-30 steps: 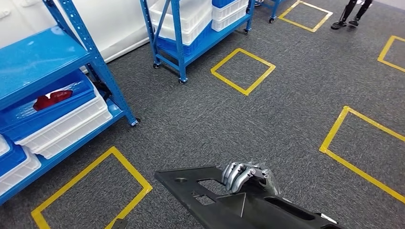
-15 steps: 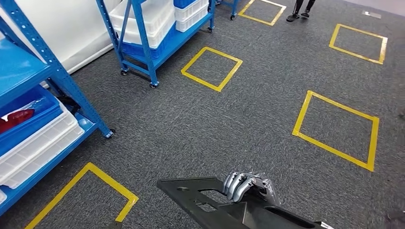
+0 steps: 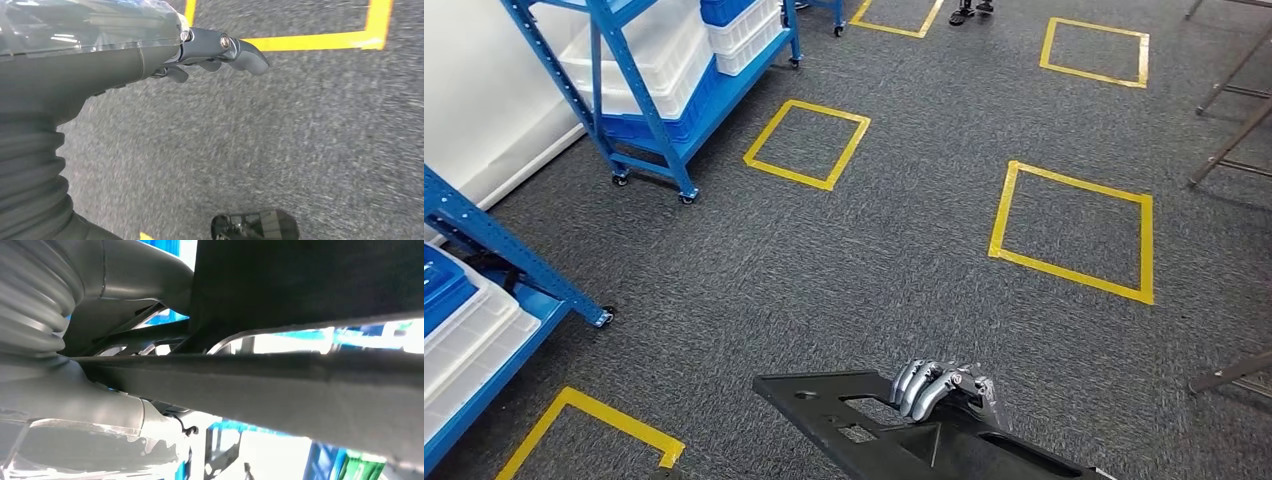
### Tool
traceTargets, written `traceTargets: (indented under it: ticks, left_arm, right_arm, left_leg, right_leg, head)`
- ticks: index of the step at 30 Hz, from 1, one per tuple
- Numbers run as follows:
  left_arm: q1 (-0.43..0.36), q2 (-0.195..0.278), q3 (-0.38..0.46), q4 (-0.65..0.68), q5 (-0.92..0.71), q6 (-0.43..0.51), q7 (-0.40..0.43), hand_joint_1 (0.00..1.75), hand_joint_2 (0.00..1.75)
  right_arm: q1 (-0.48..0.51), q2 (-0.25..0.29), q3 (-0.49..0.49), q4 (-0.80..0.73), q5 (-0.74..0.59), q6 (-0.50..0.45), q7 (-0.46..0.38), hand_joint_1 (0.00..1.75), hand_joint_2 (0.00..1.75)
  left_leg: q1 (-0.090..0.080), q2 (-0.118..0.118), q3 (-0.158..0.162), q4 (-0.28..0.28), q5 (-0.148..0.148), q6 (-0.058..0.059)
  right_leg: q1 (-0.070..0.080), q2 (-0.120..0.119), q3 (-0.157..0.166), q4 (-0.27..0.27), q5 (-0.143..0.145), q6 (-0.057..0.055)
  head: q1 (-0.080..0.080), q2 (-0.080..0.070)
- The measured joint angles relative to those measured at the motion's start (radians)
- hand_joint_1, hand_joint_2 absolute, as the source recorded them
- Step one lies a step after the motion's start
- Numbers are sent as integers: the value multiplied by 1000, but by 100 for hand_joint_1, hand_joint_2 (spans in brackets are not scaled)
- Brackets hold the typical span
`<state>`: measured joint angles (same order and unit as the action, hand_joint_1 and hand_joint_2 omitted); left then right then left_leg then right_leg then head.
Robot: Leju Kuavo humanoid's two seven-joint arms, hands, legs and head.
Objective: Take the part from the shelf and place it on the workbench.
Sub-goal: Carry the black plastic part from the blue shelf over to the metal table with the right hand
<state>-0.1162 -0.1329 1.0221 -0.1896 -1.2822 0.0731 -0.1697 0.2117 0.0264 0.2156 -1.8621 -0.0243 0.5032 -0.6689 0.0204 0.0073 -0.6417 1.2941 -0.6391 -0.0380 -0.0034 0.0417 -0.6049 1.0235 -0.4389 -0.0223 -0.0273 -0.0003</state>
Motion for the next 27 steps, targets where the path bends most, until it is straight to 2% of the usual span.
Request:
traceTargets:
  ticks: [1, 2, 3, 4, 5, 6, 8, 9, 10, 12, 13, 14, 15, 16, 17, 19, 20, 21, 23, 24, 25, 27]
  left_arm:
    - [-2, 1, -1, 0, 0, -1, -4, 0, 175]
    - [-5, 2, -2, 0, 1, -1, -10, 0, 175]
    - [-7, 2, -3, 0, 3, -1, -17, 0, 175]
    - [-10, 3, -4, 0, 5, 0, -23, 0, 175]
    - [-11, 3, -5, 0, 6, 1, -27, 0, 175]
    - [-12, 3, -6, 0, 8, 3, -28, 0, 175]
    - [-12, 0, -7, 0, 9, 5, -28, 0, 175]
    - [-12, -1, -7, 0, 10, 6, -26, 0, 175]
    - [-11, -2, -7, 0, 8, 7, -23, 0, 175]
    - [-4, -3, -8, 0, 3, 6, -11, 0, 175]
    - [1, -3, -8, 0, 1, 5, -5, 0, 175]
    - [6, -3, -8, 0, 0, 3, 0, 0, 175]
    - [10, -3, -8, 0, -1, 2, 5, 0, 175]
    - [11, -3, -9, 0, -3, -1, 9, 0, 175]
    - [12, -4, -9, 0, -6, -4, 13, 0, 175]
    - [14, -4, -12, 0, -14, -12, 19, 0, 175]
    - [16, -4, -14, 0, -17, -16, 22, 0, 175]
    - [17, -4, -15, 0, -20, -19, 25, 0, 175]
    - [19, -7, -17, 0, -24, -22, 29, 0, 175]
    - [19, -9, -18, 0, -25, -22, 29, 0, 175]
    - [19, -11, -19, 0, -25, -21, 29, 0, 175]
    - [22, -13, -21, 0, -21, -18, 29, 0, 175]
  right_arm:
    - [0, 1, 0, 0, -2, 2, 5, 124, 175]
    - [-2, 3, -1, 0, -6, 7, 10, 124, 175]
    - [-5, 5, -1, 0, -9, 13, 15, 124, 175]
    - [-10, 8, -1, 1, -13, 19, 21, 124, 175]
    - [-17, 10, -1, 2, -15, 25, 27, 124, 175]
    - [-22, 12, -1, 3, -17, 30, 32, 124, 175]
    - [-28, 15, -1, 5, -18, 35, 41, 124, 175]
    - [-29, 15, -2, 5, -19, 35, 44, 124, 175]
    - [-30, 16, -3, 5, -18, 35, 48, 124, 175]
    - [-32, 18, -5, 5, -15, 32, 57, 124, 175]
    - [-31, 20, -7, 5, -13, 31, 61, 124, 175]
    - [-30, 21, -10, 5, -12, 31, 64, 124, 175]
    - [-28, 22, -12, 4, -10, 30, 67, 124, 175]
    - [-27, 22, -14, 3, -7, 30, 69, 124, 175]
    - [-24, 23, -15, 0, -2, 28, 72, 124, 175]
    - [-18, 25, -16, -14, 11, 19, 77, 124, 175]
    - [-14, 26, -16, -22, 16, 14, 78, 124, 175]
    - [-9, 28, -16, -29, 20, 9, 79, 124, 175]
    - [7, 29, -16, -41, 24, 0, 80, 124, 175]
    - [17, 29, -16, -46, 25, -3, 80, 124, 175]
    - [25, 29, -16, -50, 25, -5, 79, 124, 175]
    - [33, 30, -16, -55, 25, -7, 79, 124, 175]
  left_leg:
    - [0, -3, 5, -24, 29, 3]
    - [0, -11, 27, -84, 71, 7]
    - [0, -33, 54, -154, 109, 12]
    - [1, -53, 77, -215, 134, 15]
    - [0, -70, 92, -255, 147, 18]
    - [-1, -78, 98, -271, 147, 21]
    - [-2, -62, 101, -279, 150, 29]
    - [0, -52, 104, -283, 154, 35]
    - [1, -40, 106, -288, 158, 42]
    - [-1, -15, 108, -292, 159, 50]
    - [-4, -1, 108, -292, 158, 52]
    - [-6, 13, 108, -291, 157, 53]
    - [-7, 26, 109, -291, 155, 53]
    - [-7, 38, 111, -291, 153, 52]
    - [-8, 49, 114, -291, 150, 50]
    - [-10, 67, 123, -290, 142, 44]
    - [-12, 74, 126, -290, 139, 40]
    - [-14, 82, 129, -290, 136, 35]
    - [-15, 96, 134, -292, 131, 26]
    - [-14, 92, 136, -289, 125, 21]
    - [-12, 77, 131, -271, 110, 17]
    - [-9, 29, 90, -173, 53, 12]
  right_leg:
    - [1, 14, 2, 1, 0, 0]
    - [2, 28, 4, 2, -1, 1]
    - [2, 41, 5, 3, -2, 2]
    - [3, 53, 4, 6, -2, 6]
    - [2, 64, 2, 7, -1, 11]
    - [1, 75, -2, 7, 1, 18]
    - [-2, 91, -8, 4, 6, 32]
    - [-1, 80, -11, 10, 3, 37]
    - [1, 56, -21, 30, -11, 41]
    - [0, -5, -69, 134, -68, 48]
    - [-2, -21, -103, 202, -99, 52]
    - [-5, -29, -131, 258, -118, 55]
    - [-6, -33, -143, 283, -120, 57]
    - [-7, -37, -133, 265, -102, 57]
    - [-8, -45, -102, 208, -70, 56]
    - [-2, -84, -26, 67, -18, 46]
    - [3, -97, -3, 23, -8, 38]
    - [8, -103, 6, 5, -8, 32]
    - [11, -85, 5, 1, -8, 20]
    - [9, -76, 8, -4, -6, 15]
    - [6, -66, 11, -10, -3, 9]
    - [1, -47, 14, -17, 1, -1]
  head:
    - [0, 0]
    - [0, 0]
    - [0, 0]
    - [0, 0]
    - [0, 0]
    - [0, 0]
    - [0, 0]
    - [0, 0]
    - [0, 0]
    - [0, 0]
    - [0, 0]
    - [0, 0]
    - [0, 0]
    - [0, 0]
    - [0, 0]
    - [0, 0]
    - [0, 0]
    - [0, 0]
    - [0, 0]
    - [0, 0]
    - [0, 0]
    - [0, 0]
